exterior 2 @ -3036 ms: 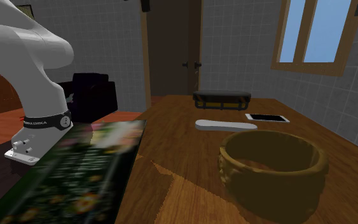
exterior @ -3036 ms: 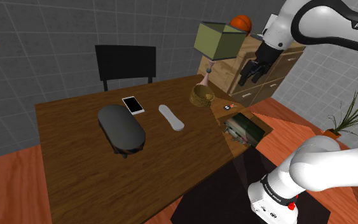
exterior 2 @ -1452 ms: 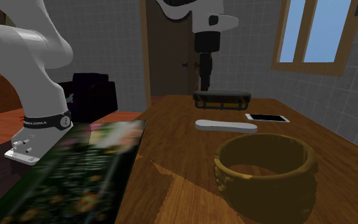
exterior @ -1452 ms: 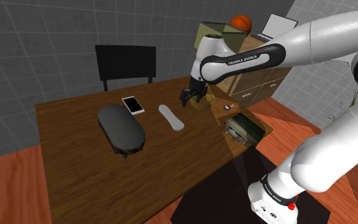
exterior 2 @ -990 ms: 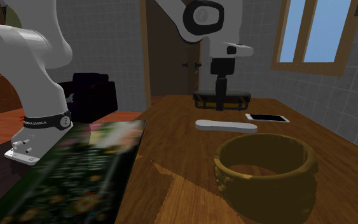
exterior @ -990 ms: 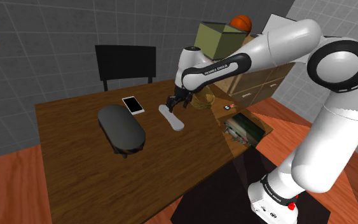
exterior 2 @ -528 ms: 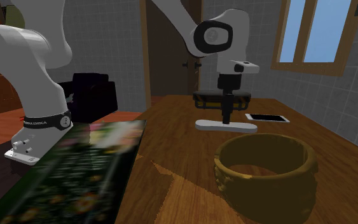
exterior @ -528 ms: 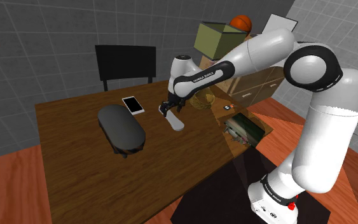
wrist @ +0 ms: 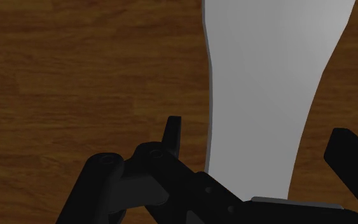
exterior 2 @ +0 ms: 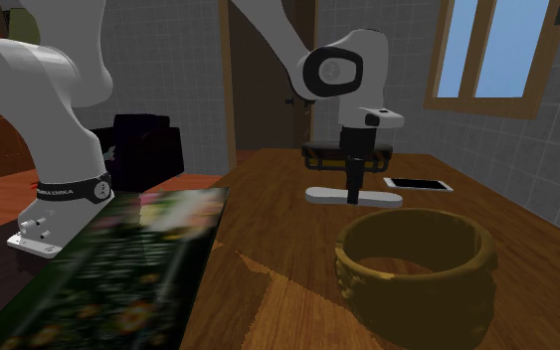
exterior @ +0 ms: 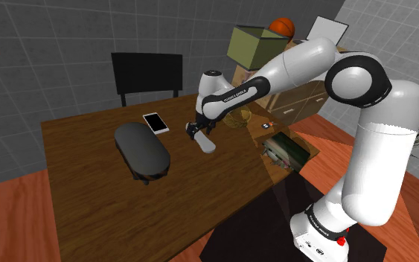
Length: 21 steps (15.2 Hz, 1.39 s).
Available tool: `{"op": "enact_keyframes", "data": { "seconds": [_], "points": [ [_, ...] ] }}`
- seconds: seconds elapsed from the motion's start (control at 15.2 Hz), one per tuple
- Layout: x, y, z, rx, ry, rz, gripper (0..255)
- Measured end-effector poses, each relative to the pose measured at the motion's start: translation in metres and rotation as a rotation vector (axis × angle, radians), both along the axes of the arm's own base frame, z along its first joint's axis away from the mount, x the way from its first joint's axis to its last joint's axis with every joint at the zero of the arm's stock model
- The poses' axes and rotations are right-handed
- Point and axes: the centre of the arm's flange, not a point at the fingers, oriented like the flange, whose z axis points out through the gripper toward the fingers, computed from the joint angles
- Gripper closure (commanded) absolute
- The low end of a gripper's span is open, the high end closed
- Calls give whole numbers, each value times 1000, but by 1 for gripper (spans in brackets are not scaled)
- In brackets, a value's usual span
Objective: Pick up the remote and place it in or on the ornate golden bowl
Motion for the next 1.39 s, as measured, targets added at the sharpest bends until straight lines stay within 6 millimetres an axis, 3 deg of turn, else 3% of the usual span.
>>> {"op": "enact_keyframes", "data": {
  "seconds": [0.13, 0.2, 0.86, 1.39],
  "points": [
    [0, 0, 0, 0, 0, 0, 0],
    [0, 0, 0, 0, 0, 0, 255],
    [0, 0, 0, 0, 0, 0, 255],
    [0, 0, 37, 0, 0, 0, 255]
  ]
}}
